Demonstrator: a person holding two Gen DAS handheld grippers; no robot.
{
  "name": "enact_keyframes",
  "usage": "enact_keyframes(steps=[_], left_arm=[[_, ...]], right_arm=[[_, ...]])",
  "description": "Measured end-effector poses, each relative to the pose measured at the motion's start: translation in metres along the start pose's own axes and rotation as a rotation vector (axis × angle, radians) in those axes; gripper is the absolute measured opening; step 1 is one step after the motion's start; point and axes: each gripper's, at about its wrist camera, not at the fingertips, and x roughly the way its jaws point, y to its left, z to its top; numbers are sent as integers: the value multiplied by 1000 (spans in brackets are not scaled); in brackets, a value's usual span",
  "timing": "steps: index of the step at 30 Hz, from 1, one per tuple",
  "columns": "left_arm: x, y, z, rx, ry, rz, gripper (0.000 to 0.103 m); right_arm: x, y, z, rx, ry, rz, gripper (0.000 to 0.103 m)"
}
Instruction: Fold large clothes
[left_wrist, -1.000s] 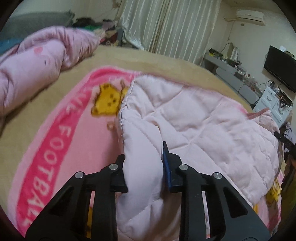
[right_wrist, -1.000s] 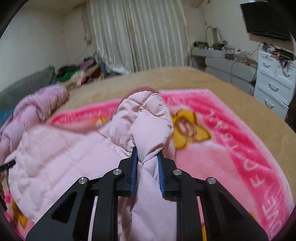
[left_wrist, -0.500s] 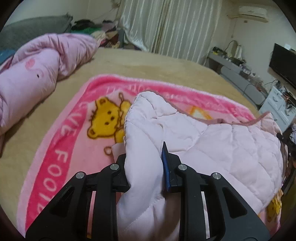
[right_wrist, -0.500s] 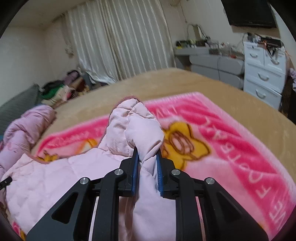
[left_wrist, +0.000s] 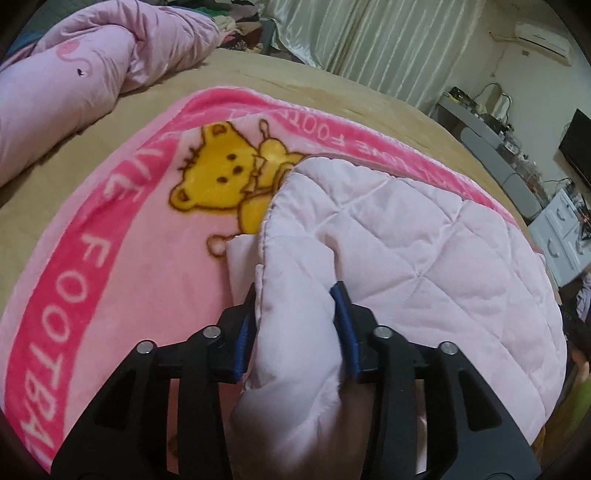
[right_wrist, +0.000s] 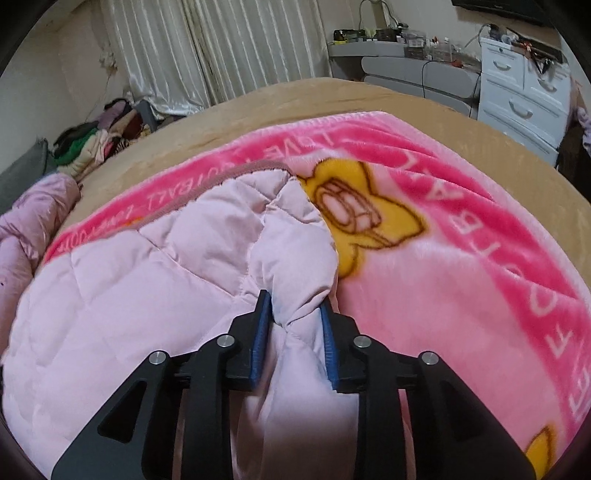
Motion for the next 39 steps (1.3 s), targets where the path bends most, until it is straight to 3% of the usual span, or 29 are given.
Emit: enact_keyframes(steps=[2,4,7,9,14,25,39], left_arm=[[-6,-1,-1,0,-3,18,46],[-16,-2,-3,9,-7,39,61],[-29,-5,-6,37,-17,80,73],[-40,-6,-8,41,-33,93,91],[-68,-14,-18,61,-64,118,94],[-107,-25,-46,63,-80,144,94],[-124,-26,-74,59,-81,150,94]], right_arm=[[-4,-1,0,-1,0,-9,35],[-11,-5,-1,9,-8,-19,50],[-28,-14,-6,30,-35,-2,68],[-45,-18,-11,42,-60,0,82],[-92,-18,-22,19,-145,35,99],[-160,-12,-58,-24,-196,107,99],[-177,-2,-103,-6,-151,139,99]])
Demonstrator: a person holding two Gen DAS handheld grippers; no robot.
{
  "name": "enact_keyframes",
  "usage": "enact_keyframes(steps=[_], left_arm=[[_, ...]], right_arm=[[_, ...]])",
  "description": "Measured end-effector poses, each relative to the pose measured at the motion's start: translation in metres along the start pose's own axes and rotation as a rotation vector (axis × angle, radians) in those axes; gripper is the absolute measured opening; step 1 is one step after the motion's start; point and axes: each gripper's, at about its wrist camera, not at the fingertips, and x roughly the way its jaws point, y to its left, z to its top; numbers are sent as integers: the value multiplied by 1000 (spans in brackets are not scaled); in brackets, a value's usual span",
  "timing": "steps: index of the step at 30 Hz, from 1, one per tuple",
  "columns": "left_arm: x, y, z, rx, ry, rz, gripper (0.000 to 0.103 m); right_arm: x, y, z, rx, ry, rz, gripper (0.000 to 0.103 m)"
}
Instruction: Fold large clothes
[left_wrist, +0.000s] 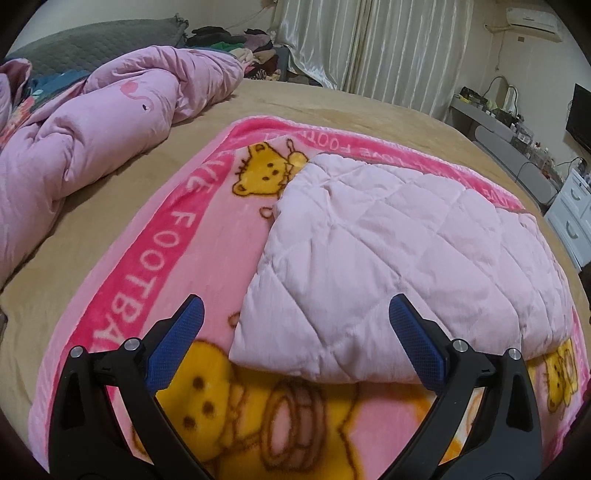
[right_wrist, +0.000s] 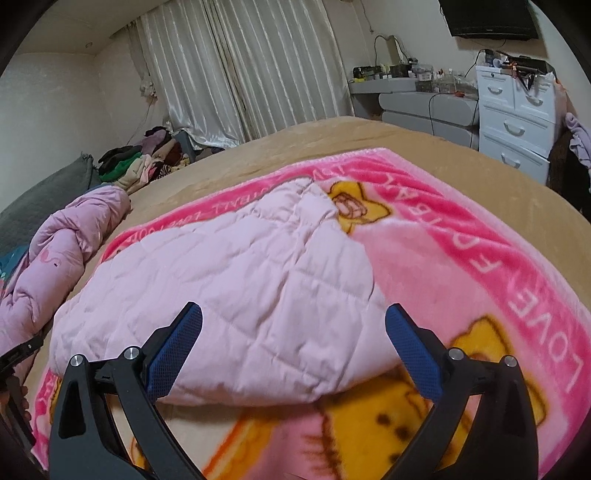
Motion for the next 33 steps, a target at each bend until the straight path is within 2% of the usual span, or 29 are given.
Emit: enact_keyframes(steps=[15,20,26,33], left_arm=[[-2,6,-21,-4,23,26,94],[0,7,-32,-37,44,15,94],[4,10,-43,-152,83,-100,94],[27,9,-55,-269,163,-250,94]], right_arm=[[15,-2,-37,98,101,30,99],[22,-4,-48,141,127,31,99],[31,-11,-54,214,154,49,99],[48,-22,-53,306,196,105,99]])
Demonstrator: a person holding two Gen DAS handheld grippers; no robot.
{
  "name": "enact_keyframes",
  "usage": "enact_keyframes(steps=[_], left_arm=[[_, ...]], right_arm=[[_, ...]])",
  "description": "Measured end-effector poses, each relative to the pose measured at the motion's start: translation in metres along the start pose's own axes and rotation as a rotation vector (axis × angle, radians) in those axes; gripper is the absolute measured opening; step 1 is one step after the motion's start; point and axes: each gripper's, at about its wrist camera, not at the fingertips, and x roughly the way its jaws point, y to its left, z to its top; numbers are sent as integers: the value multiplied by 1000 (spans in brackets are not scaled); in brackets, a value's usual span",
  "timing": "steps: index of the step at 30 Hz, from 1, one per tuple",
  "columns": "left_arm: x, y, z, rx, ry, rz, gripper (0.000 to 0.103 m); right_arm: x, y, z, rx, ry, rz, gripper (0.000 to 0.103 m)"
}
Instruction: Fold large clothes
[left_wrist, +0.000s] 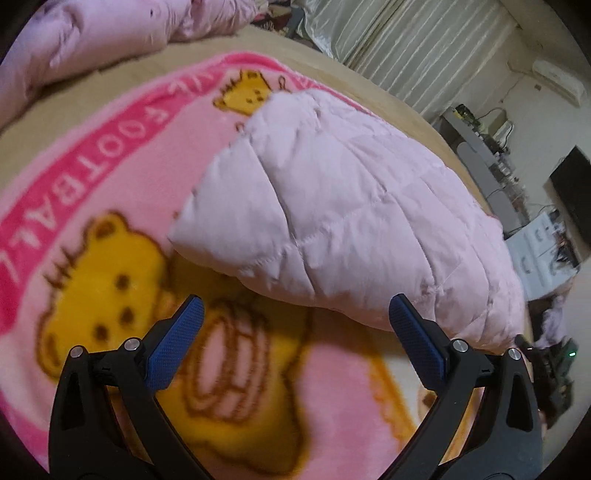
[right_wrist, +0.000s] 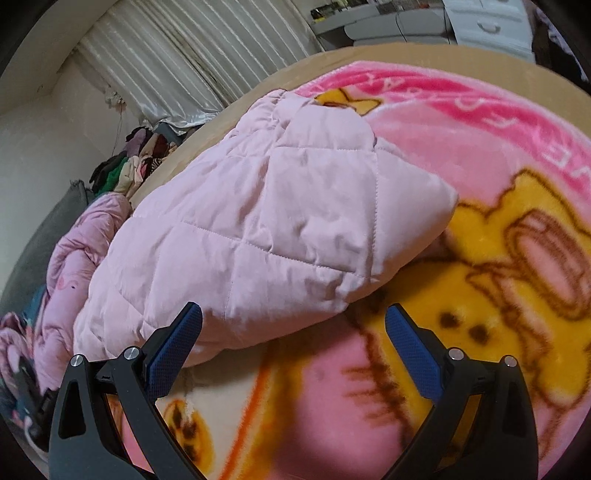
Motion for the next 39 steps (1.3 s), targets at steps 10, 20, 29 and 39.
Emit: enact_keyframes(steps=[10,20,29,39], left_arm=[[33,18,27,-208,38,-147,94],[72,34,41,-366,51,-223,95],[77,22,50,-376,19,-218,89],[25,-34,64,-75,-85,-144,34]], right_arm=[[33,-20,35,278,22,102,99],[63,-35,51,359,-2,190,99],[63,-24,57,230,-21,195,71],[36,17,67,-32,-66,156,31]])
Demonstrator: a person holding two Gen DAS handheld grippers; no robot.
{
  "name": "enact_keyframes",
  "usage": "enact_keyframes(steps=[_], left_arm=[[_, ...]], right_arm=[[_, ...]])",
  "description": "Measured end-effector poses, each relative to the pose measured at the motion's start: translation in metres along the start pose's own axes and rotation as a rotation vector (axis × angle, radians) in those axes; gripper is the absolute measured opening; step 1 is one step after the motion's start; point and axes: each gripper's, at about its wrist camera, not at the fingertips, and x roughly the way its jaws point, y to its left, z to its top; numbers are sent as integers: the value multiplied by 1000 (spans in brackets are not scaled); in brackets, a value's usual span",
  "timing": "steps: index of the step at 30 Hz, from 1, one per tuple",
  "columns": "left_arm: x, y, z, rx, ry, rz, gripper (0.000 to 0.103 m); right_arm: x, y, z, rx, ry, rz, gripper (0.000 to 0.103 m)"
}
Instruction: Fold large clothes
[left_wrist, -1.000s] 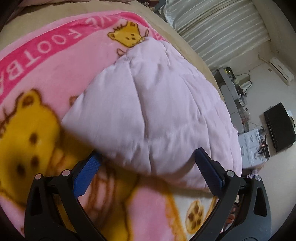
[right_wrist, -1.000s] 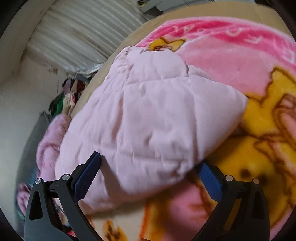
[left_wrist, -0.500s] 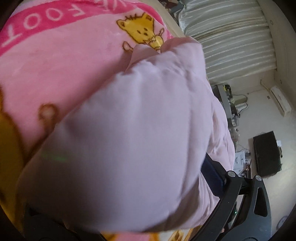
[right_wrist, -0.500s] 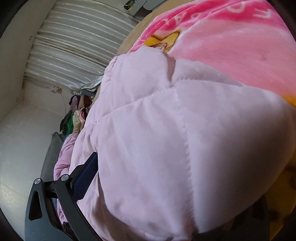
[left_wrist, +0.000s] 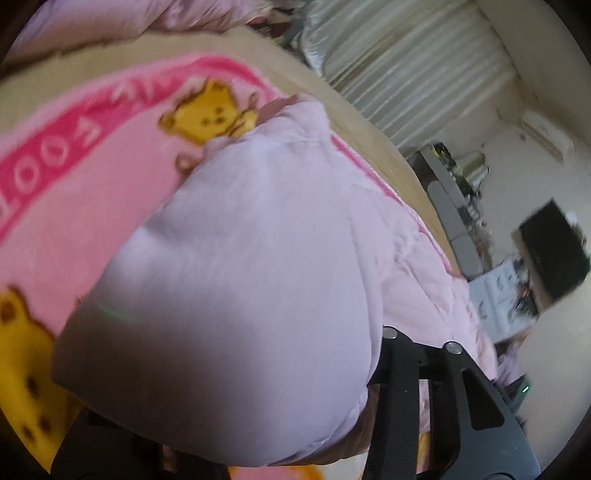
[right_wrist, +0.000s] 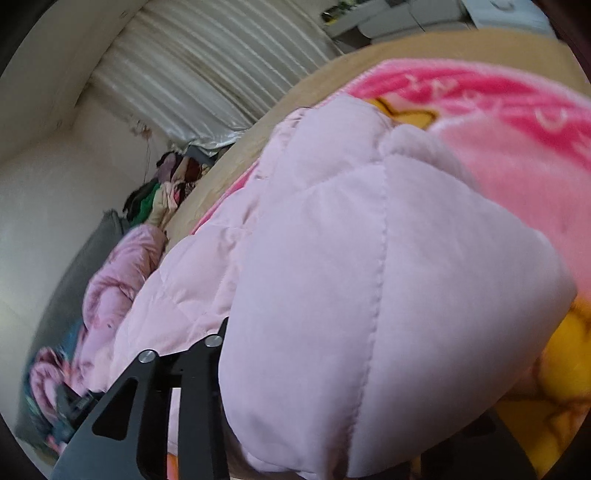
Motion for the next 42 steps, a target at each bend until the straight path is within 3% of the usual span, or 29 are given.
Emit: enact_keyframes(steps=[7,13,28,42], left_arm=[[-43,-41,2,159,-77,39,31],[-71,-43,-11,208,-91,41,30],[-112,-16,-65,234,-102,59,31],[-113,13,-104,248,-62,119,32]], right_arm=[[-45,62,11,-306,-104,-18,26],[-84,78,-3,-416,-147,13,25],[-147,53,-61,-406,-145,28,25],[-154,26,-100,-315,-68,-46,27]])
